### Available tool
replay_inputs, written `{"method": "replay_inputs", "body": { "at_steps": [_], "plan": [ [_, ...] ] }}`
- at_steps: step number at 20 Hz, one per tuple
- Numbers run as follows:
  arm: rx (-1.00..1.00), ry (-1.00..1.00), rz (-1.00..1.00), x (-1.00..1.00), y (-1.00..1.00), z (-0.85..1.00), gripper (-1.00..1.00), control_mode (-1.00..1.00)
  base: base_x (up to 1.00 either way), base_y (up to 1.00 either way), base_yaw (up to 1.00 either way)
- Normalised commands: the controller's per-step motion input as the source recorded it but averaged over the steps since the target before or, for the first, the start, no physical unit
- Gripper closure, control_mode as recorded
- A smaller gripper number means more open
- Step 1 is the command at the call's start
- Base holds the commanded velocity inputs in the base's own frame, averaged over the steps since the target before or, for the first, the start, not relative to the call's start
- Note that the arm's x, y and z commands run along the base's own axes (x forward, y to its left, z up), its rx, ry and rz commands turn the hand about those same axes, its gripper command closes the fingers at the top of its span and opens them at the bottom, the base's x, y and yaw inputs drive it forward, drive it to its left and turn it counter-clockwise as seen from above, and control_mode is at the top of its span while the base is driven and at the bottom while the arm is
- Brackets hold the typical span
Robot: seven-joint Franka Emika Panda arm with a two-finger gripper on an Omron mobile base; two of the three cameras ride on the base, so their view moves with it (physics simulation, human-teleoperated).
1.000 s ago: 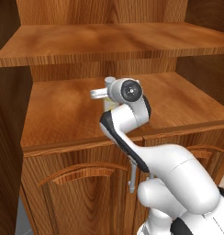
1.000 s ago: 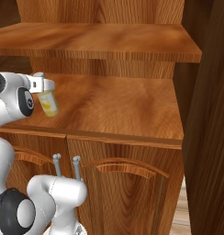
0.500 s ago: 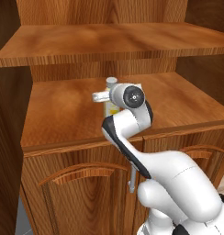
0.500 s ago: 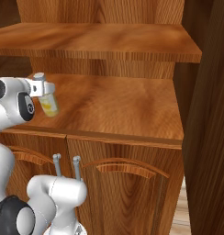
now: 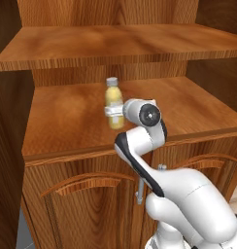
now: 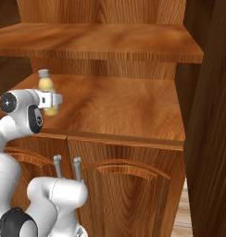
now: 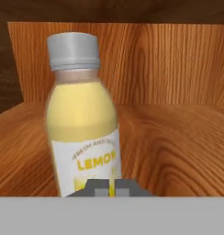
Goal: Sort all alcoholic drinks to one cabinet, and non-alcoholic drinks to the other.
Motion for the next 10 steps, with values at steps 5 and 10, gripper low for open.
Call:
{"method": "replay_inputs", "body": {
  "at_steps": [5, 10],
  "plan": [
    [0.04, -0.02, 0.0, 0.02, -0.05, -0.07, -1.0, -1.0, 0.0, 0.0, 0.0],
    [0.01, -0.04, 0.0, -0.13, -0.01, 0.01, -1.0, -1.0, 0.0, 0.0, 0.0]
  ]
}}
